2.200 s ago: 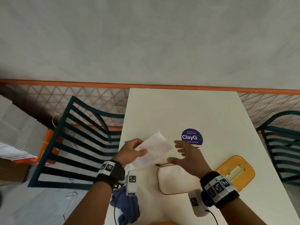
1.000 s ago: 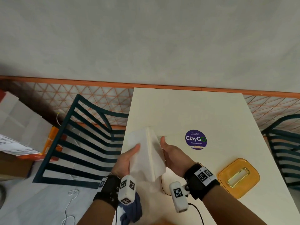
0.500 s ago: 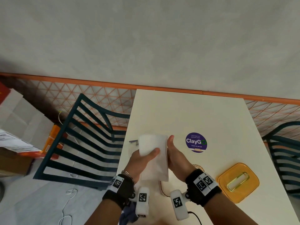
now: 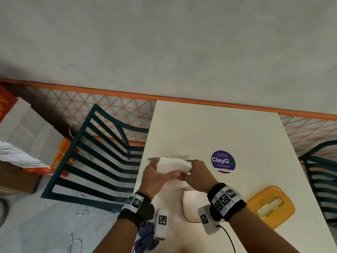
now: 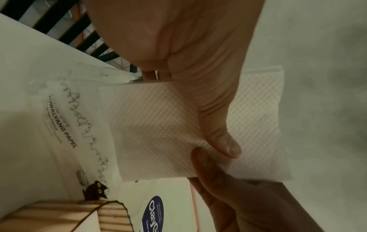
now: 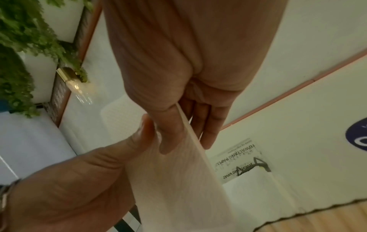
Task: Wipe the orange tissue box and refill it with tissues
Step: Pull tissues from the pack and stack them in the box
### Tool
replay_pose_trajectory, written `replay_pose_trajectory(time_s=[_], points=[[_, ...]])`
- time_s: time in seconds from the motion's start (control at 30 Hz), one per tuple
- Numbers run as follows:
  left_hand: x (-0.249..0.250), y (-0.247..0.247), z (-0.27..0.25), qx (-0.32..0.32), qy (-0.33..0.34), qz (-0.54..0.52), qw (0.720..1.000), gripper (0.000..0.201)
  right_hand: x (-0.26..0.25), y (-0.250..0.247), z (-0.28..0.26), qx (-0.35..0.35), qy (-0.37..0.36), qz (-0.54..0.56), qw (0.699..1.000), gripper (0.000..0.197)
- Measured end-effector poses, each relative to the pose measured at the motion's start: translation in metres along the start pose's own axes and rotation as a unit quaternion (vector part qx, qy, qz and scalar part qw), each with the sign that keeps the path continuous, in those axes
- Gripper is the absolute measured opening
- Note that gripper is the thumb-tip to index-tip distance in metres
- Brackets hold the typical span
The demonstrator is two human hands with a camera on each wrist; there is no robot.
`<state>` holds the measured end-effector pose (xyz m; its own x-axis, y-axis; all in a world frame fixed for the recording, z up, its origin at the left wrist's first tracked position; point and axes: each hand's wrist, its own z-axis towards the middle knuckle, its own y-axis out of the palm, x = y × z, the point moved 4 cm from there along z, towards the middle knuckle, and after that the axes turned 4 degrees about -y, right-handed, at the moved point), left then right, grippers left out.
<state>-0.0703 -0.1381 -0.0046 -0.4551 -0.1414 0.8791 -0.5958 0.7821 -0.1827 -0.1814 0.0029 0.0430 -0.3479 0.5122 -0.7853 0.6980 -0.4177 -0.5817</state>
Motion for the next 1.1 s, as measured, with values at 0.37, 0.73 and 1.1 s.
replay_pose_trajectory(time_s=[0.37, 0.73, 1.1], points=[[-0.003, -0.006, 0.014, -0.034, 0.057, -0.011, 0.998, 0.095, 0.014, 0.017, 0.022, 0.011, -0.002, 0.027, 1.000, 0.020], [-0.020, 0.013, 0.022, -0.010, 0.005, 0.049, 0.999, 0.043, 0.012, 0.024, 0.016, 0.014, -0.016, 0.063, 0.998, 0.022], [-0.021, 0.011, 0.020, -0.051, -0.020, 0.104, 0.993, 0.047, 0.005, -0.011, 0.015, 0.063, -0.010, 0.018, 0.998, 0.007]])
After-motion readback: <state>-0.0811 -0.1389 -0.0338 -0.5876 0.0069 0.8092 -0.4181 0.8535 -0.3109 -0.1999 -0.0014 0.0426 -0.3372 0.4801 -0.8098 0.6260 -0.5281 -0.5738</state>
